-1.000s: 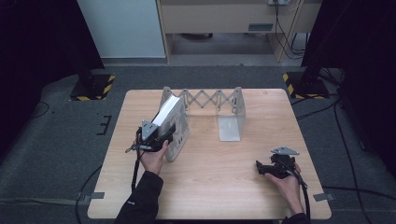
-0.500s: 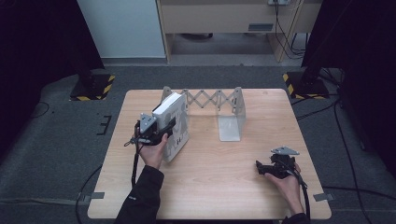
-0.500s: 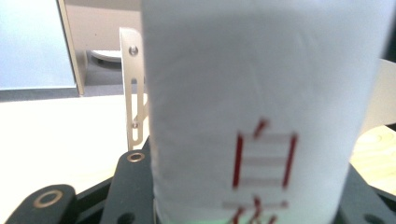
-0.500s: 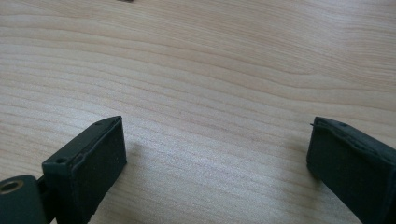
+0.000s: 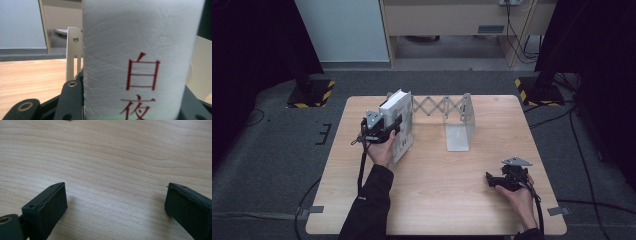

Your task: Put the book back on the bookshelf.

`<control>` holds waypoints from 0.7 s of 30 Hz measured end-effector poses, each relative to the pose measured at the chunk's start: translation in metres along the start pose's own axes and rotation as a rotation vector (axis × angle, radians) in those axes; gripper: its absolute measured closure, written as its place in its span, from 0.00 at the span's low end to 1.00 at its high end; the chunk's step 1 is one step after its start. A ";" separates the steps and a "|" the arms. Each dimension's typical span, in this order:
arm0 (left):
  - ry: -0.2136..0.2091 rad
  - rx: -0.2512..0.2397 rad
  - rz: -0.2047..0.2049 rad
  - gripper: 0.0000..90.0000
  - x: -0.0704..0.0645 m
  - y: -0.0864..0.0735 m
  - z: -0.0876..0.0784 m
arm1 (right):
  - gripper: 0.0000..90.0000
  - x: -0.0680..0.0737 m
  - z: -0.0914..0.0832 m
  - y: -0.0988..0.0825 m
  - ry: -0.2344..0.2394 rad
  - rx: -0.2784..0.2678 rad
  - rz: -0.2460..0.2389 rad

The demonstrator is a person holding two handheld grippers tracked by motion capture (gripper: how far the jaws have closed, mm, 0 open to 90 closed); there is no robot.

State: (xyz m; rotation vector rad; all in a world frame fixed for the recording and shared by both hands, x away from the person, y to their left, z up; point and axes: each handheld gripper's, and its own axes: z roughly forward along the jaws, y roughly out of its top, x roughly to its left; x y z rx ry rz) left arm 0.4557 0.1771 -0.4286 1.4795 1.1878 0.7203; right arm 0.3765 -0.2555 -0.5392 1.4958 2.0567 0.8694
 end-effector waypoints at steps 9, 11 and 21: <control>0.003 -0.012 0.003 0.58 -0.001 -0.004 0.008 | 0.05 0.000 0.000 0.000 0.000 0.000 0.000; -0.004 -0.004 0.023 0.58 -0.003 -0.004 0.007 | 0.05 0.000 0.000 0.000 0.003 0.002 -0.005; -0.017 0.036 0.022 0.56 0.003 -0.021 -0.015 | 0.05 0.000 0.000 0.000 0.000 0.000 -0.001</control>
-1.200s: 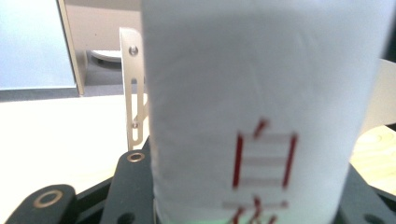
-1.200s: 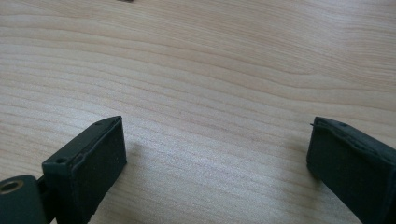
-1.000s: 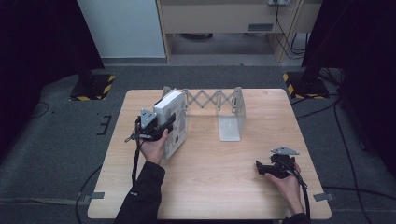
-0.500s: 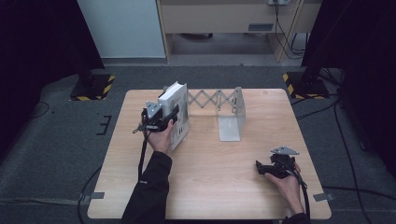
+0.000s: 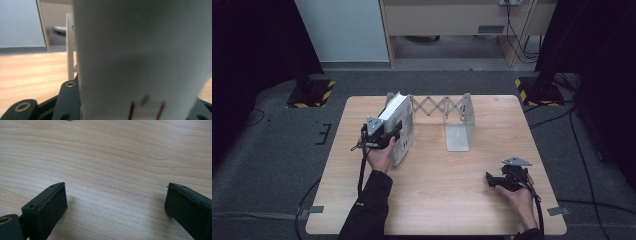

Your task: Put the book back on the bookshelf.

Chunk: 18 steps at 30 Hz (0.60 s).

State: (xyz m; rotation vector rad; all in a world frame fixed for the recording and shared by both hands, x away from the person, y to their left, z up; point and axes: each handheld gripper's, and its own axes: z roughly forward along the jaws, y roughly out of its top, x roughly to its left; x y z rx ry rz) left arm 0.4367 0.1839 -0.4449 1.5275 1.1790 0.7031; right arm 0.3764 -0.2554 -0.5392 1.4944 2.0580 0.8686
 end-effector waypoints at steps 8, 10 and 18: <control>0.017 -0.011 0.013 0.56 -0.002 -0.013 -0.007 | 0.05 0.000 0.000 0.000 0.002 0.001 -0.004; 0.033 -0.018 0.018 0.57 -0.008 -0.014 -0.005 | 0.05 0.000 0.000 0.000 0.002 0.001 -0.004; 0.069 -0.044 0.041 0.58 -0.015 -0.016 0.000 | 0.05 0.000 0.000 0.000 0.003 0.001 -0.003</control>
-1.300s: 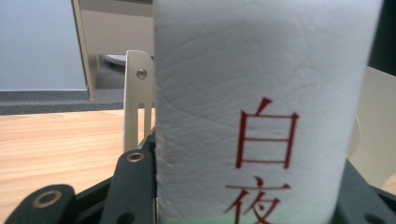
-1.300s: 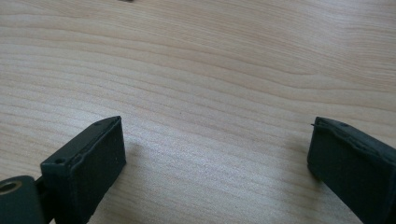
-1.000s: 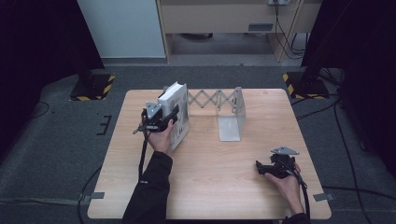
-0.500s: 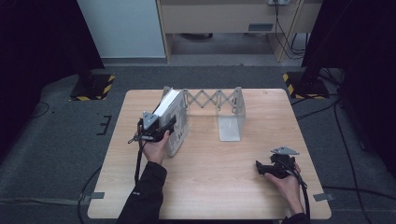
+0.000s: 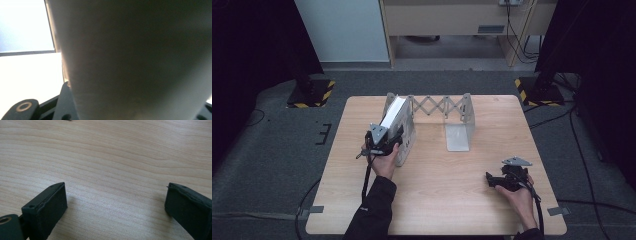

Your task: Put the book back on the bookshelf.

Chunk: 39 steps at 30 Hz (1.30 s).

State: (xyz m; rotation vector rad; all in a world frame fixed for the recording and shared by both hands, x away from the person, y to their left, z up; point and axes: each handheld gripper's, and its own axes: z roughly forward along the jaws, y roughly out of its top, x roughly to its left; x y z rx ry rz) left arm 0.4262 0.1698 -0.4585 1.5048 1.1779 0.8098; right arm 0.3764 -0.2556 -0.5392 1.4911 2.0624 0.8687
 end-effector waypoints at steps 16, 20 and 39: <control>0.010 -0.038 -0.043 0.51 -0.002 -0.004 0.008 | 0.05 0.000 0.000 0.000 0.000 0.000 0.000; -0.052 0.022 -0.025 0.45 -0.002 -0.005 0.003 | 0.05 0.000 0.000 0.000 0.000 0.000 -0.001; -0.029 0.078 -0.010 0.53 -0.004 -0.042 -0.017 | 0.05 0.001 0.000 0.000 -0.004 -0.002 0.003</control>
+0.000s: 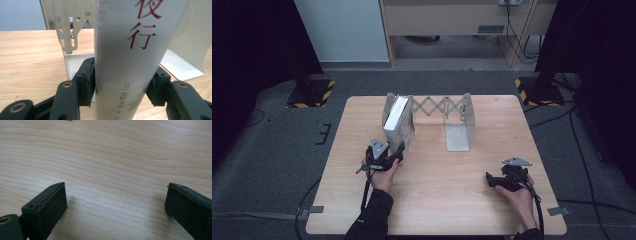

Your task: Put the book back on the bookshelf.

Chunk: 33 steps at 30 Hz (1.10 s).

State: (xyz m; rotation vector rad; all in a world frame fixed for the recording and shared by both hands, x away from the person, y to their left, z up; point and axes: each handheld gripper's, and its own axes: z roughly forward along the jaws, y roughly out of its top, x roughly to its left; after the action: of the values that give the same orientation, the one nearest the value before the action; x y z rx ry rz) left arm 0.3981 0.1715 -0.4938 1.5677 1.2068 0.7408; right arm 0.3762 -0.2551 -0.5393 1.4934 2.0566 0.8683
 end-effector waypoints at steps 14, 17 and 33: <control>0.028 -0.022 -0.009 0.52 -0.012 0.002 0.017 | 0.05 0.000 0.000 0.000 0.001 0.001 0.001; -0.029 -0.001 -0.016 0.49 -0.008 0.003 0.011 | 0.05 0.000 0.000 0.000 0.001 0.001 0.001; -0.080 0.016 0.008 0.51 -0.012 0.002 0.006 | 0.05 0.000 0.000 0.000 0.001 0.001 0.000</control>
State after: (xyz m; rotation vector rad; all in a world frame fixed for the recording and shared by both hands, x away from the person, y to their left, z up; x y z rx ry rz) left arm 0.4001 0.1583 -0.4928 1.6011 1.1517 0.6689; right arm 0.3764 -0.2548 -0.5393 1.4942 2.0580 0.8683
